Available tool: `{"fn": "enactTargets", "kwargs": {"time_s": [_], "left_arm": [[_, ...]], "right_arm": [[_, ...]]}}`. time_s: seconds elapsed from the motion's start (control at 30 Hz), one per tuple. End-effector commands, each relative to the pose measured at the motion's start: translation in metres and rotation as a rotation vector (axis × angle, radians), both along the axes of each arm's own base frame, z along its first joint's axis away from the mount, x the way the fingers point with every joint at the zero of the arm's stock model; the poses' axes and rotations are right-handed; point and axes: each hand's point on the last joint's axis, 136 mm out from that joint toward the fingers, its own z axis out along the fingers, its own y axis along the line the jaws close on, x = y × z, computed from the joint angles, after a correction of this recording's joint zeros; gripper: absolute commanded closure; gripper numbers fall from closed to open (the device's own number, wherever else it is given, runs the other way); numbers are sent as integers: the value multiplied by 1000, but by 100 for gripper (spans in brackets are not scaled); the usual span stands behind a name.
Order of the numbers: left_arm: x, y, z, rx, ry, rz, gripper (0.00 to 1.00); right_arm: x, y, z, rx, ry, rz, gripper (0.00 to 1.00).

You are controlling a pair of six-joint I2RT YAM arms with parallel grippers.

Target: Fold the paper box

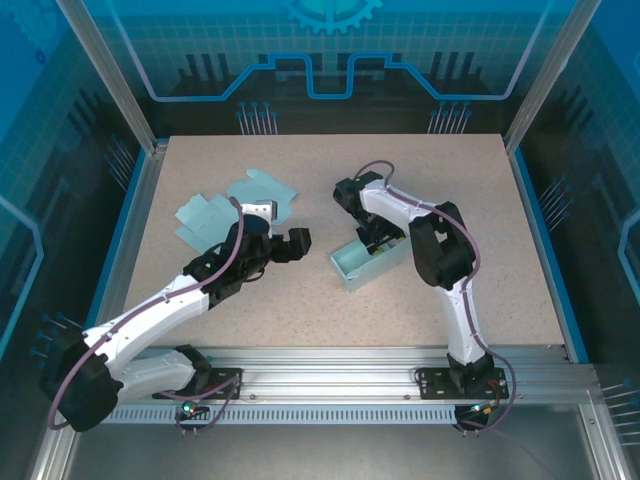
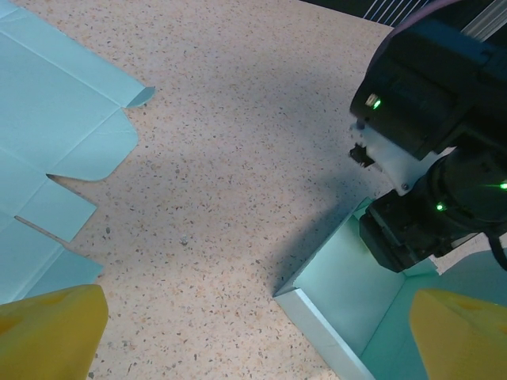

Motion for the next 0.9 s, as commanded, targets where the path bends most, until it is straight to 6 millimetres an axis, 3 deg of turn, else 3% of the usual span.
{"fn": "enactTargets", "kwargs": {"time_s": [0.0, 0.1, 0.2, 0.23, 0.4, 0.5, 0.6, 0.73, 0.87], "left_arm": [[1, 3, 3, -1, -18, 1, 1], [1, 4, 2, 7, -12, 3, 1], [3, 7, -1, 32, -6, 14, 1], [4, 9, -4, 49, 1, 22, 1], [18, 11, -21, 181, 34, 22, 4], [32, 7, -35, 259, 63, 12, 9], [45, -1, -47, 313, 88, -5, 16], [61, -12, -59, 341, 101, -25, 20], [74, -23, -77, 368, 132, -50, 24]], "right_arm": [[0, 12, 32, 74, -69, 16, 35], [0, 15, 47, 101, -94, 23, 24], [-1, 20, 72, 147, -150, 36, 23], [-2, 24, 84, 171, -174, 47, 2], [-14, 25, 152, 245, -342, 73, 0], [-28, 10, 190, 270, -466, 39, 0], [-50, -16, 215, 279, -577, -28, 0], [-89, -53, 219, 315, -676, -140, 0], [-133, -83, 189, 390, -728, -286, 0]]}}
